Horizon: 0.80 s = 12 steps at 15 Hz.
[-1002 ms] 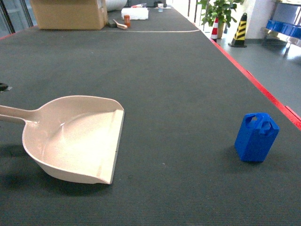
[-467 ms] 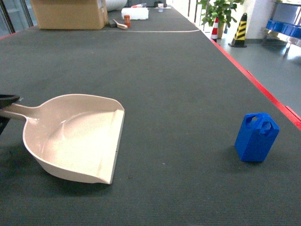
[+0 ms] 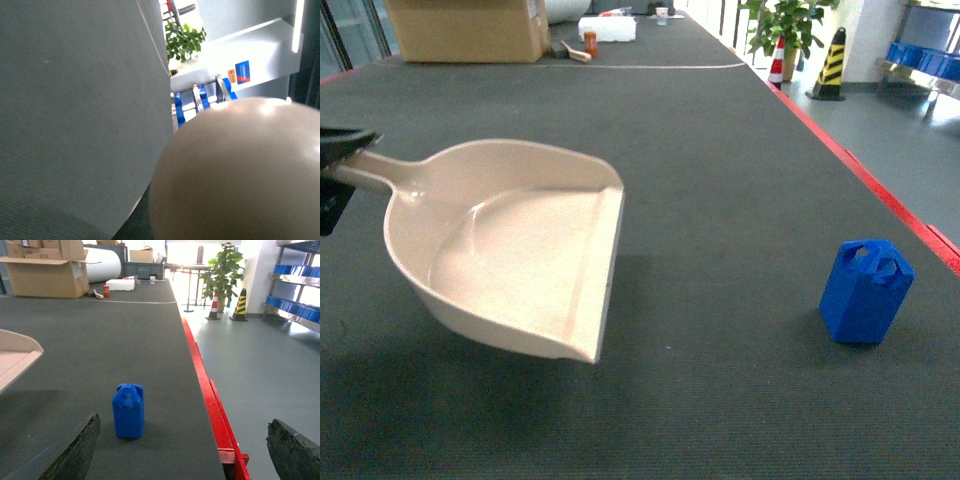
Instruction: Place part in tray to right shelf
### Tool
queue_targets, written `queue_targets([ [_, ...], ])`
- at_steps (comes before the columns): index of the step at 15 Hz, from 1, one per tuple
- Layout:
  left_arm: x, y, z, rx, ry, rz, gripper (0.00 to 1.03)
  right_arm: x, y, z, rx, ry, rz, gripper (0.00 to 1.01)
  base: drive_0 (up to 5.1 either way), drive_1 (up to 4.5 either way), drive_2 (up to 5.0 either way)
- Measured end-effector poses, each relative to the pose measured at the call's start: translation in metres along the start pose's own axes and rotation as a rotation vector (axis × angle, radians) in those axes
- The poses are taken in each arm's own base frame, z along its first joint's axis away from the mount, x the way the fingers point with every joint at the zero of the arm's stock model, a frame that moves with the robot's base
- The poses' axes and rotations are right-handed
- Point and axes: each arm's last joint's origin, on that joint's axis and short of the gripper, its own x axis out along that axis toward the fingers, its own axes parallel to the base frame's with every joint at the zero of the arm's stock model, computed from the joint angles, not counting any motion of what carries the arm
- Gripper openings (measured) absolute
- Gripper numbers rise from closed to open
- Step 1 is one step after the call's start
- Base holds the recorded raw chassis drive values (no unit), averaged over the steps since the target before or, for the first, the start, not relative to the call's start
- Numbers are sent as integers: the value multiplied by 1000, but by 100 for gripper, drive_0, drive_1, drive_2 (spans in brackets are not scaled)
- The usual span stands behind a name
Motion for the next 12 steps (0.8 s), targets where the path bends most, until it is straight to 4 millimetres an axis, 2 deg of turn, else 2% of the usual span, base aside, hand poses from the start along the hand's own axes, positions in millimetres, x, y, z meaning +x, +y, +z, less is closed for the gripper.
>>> queue_targets([
  [2,8,-33,-22,-17,32,-47,17,0,0,0,0,0,0,98,0,0,0],
  [4,38,-74,-90,-39,158,-108,16,0,0,0,0,0,0,98,0,0,0],
  [6,51,-80,-121,-45,217,-119,16,0,0,0,0,0,0,98,0,0,0],
  [8,53,-79,-139,-49,246,-107,16,0,0,0,0,0,0,98,0,0,0],
  [12,55,-82,-140,-75,221,-111,16,0,0,0,0,0,0,98,0,0,0],
])
